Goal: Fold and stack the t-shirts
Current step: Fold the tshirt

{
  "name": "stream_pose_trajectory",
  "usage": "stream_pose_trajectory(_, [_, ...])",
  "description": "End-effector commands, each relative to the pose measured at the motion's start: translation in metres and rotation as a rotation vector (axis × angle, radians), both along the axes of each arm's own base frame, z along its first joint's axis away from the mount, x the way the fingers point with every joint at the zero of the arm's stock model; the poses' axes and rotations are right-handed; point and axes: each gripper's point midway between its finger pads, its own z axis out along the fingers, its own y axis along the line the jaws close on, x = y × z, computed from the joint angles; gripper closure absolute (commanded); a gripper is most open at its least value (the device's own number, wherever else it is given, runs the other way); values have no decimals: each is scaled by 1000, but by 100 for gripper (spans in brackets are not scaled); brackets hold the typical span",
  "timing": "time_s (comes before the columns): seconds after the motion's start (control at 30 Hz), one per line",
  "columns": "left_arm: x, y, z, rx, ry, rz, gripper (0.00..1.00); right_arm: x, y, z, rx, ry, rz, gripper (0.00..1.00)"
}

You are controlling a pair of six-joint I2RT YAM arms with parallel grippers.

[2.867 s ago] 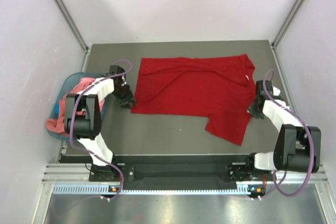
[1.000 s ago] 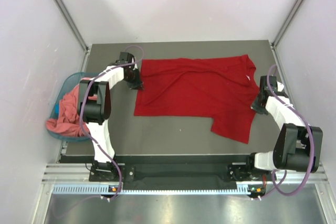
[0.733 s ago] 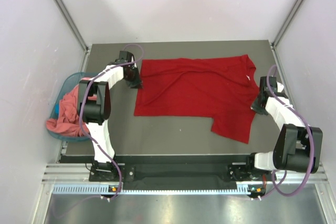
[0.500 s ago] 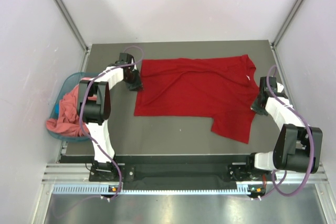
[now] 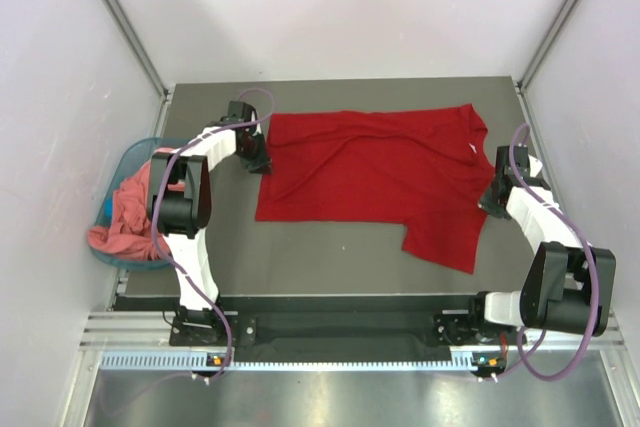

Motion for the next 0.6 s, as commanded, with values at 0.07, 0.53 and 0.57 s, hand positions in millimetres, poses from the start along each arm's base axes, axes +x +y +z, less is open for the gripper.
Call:
stream_pose_trajectory(0.07, [6,-6,13,-17,-35,-15,78,3,-9,9,-29,-39,-15,100])
stream_pose_trajectory(0.53, [8,-8,-1,-2,2,-15,79,4,-9,10,-29,-44,-16,100])
stream_pose_trajectory(0.57, [8,-11,-1,-10,5,-22,81,4,-10,10,-29,-45,-18,100])
